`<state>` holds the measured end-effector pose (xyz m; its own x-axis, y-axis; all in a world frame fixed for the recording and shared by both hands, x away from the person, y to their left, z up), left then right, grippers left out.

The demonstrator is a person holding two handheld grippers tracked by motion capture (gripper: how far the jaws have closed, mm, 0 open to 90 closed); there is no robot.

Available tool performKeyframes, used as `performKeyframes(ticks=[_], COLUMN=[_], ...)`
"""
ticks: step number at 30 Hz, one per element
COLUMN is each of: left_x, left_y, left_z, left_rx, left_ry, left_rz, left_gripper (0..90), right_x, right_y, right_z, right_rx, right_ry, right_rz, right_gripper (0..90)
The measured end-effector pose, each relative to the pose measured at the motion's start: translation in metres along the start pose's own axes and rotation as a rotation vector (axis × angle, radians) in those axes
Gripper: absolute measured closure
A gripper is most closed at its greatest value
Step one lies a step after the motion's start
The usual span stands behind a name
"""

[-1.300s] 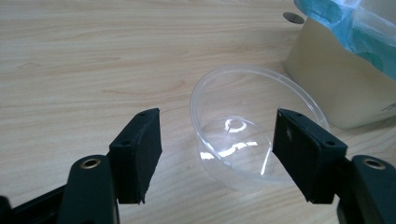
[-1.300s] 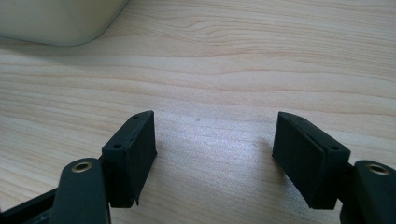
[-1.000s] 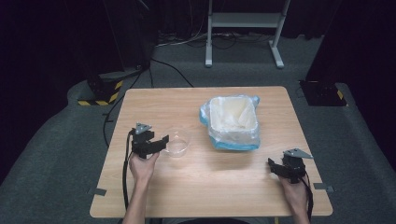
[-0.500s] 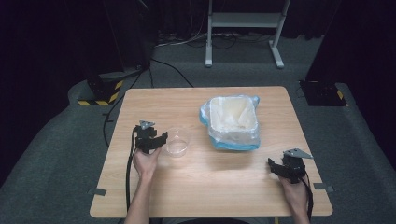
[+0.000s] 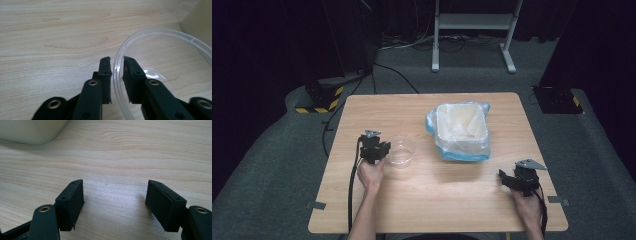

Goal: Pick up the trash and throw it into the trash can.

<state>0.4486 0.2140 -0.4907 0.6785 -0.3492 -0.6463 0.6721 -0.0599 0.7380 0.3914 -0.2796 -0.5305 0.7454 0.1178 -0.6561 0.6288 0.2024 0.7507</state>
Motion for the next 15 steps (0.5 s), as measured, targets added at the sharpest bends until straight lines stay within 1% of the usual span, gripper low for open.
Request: performKeyframes(ticks=[5, 8, 10, 13, 15], left_x=[-0.002, -0.007, -0.009, -0.013, -0.016], left_y=[0.0, 0.001, 0.003, 0.005, 0.007], left_z=[0.001, 0.002, 0.003, 0.004, 0.006], left_rx=[0.01, 0.016, 0.019, 0.012, 0.026], left_ry=[-0.014, -0.024, -0.023, -0.032, -0.019], left_rz=[0.004, 0.02, 0.027, 0.039, 0.038], left_gripper=[81.3, 81.9, 82.6, 83.2, 83.4], right_x=[0.0, 0.0, 0.0, 0.0, 0.0], right_y=[0.0, 0.0, 0.0, 0.0, 0.0], right_z=[0.0, 0.0, 0.0, 0.0, 0.0], right_rx=[-0.001, -0.001, -0.001, -0.001, 0.0], right_ry=[0.0, 0.0, 0.0, 0.0, 0.0], right_rz=[-0.001, -0.002, -0.002, -0.003, -0.001], right_gripper=[30.2, 30.2, 30.2, 30.2, 30.2])
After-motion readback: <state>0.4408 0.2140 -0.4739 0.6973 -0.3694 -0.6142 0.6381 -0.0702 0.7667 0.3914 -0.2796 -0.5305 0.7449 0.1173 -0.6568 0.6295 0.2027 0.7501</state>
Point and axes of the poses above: each handheld gripper's, and its own axes: x roughly forward along the jaws, y roughly out of its top, z roughly to its right, the point moved 1 cm from there along x, roughly forward along the jaws, and after that the axes turned 5 degrees about -y, right-handed, at the moved point
